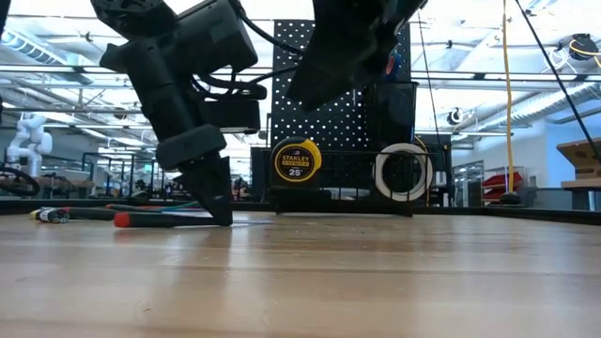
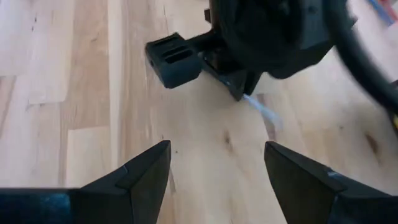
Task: Hang tools onto peg board
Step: Hang the black screwdriver on the pegboard
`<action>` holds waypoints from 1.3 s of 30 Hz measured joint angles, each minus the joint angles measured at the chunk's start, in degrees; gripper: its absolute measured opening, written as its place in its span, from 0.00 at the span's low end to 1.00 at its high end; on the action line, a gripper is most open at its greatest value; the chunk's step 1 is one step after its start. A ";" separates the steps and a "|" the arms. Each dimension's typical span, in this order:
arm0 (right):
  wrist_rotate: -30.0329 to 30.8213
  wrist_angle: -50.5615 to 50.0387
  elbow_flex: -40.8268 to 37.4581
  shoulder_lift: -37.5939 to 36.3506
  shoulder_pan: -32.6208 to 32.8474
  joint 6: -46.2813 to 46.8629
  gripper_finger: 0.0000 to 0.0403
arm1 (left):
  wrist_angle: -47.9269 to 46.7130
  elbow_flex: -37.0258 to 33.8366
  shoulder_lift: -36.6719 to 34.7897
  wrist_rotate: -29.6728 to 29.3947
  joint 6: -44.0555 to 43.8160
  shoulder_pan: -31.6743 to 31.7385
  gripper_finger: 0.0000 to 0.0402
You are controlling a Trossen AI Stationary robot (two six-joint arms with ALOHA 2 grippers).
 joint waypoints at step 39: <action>-9.99 -5.87 -6.06 6.21 11.32 -14.71 0.62 | 14.35 -0.17 -7.78 6.99 17.97 -8.20 0.03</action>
